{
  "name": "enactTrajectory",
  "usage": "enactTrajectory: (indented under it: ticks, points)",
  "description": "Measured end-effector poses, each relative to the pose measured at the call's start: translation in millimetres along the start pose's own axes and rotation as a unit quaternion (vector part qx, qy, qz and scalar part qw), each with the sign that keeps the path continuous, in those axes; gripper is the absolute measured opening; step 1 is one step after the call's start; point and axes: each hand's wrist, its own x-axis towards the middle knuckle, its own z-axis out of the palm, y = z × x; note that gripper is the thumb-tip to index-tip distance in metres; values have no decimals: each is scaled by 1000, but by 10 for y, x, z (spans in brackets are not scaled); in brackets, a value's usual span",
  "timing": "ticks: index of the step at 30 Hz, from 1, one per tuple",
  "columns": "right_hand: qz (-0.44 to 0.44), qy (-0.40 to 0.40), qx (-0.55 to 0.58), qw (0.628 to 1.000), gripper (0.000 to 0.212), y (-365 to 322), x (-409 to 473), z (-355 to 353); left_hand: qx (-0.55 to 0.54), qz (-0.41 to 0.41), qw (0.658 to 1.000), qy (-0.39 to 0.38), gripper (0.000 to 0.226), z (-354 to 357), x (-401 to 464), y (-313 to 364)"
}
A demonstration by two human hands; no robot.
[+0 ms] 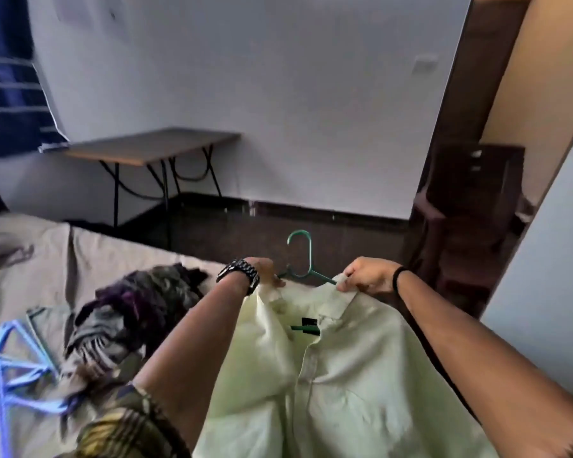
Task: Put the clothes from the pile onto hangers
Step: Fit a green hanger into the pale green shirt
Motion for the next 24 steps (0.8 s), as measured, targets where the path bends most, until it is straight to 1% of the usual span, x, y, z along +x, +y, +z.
enactTrajectory:
  ticks: [2, 4, 7, 9, 12, 14, 15, 17, 18, 19, 20, 22, 23, 24]
  points:
    - [17, 68, -73, 995, 21, 177, 231, 204, -35, -4, 998, 45, 59, 358, 249, -65]
    - [14, 159, -139, 977, 32, 305, 493, 313, -81, -8, 994, 77, 57, 582, 494, -108]
    - [33, 239, -86, 967, 42, 518, 956, 404, -196, -40, 971, 132, 38, 782, 836, -197]
    - [50, 269, -74, 959, 42, 598, 1224, 472, -267, -75, 949, 153, 32, 888, 1015, -255]
    - [56, 288, -62, 954, 32, 686, 1512, 648, -322, -101, 925, 173, 30, 1119, 1202, -350]
    - [65, 262, -82, 959, 15, 746, 1661, 790, -337, -101, 924, 150, 24, 1324, 1290, -399]
    - [76, 232, -94, 965, 17, 797, 1726, 888, -335, -98, 929, 125, 28, 1441, 1287, -415]
    - [87, 186, -104, 973, 41, 861, 1769, 1043, -315, -75, 941, 95, 40, 1657, 1232, -420]
    - [84, 189, -96, 974, 45, 895, 1805, 1115, -305, -59, 945, 101, 43, 1775, 1211, -427]
    - [71, 210, -86, 971, 44, 904, 1813, 1168, -292, -43, 947, 129, 42, 1858, 1161, -407]
    - [54, 236, -73, 968, 39, 917, 1823, 1227, -283, -30, 944, 169, 37, 1972, 1124, -394]
    - [20, 272, -31, 962, 20, 897, 1780, 1342, -289, -8, 932, 218, 24, 2139, 1006, -333]
    - [18, 268, -8, 963, 8, 884, 1753, 1404, -305, -2, 927, 218, 18, 2208, 950, -294]
    - [17, 255, 6, 967, 4, 890, 1728, 1469, -323, 2, 923, 211, 14, 2263, 900, -258]
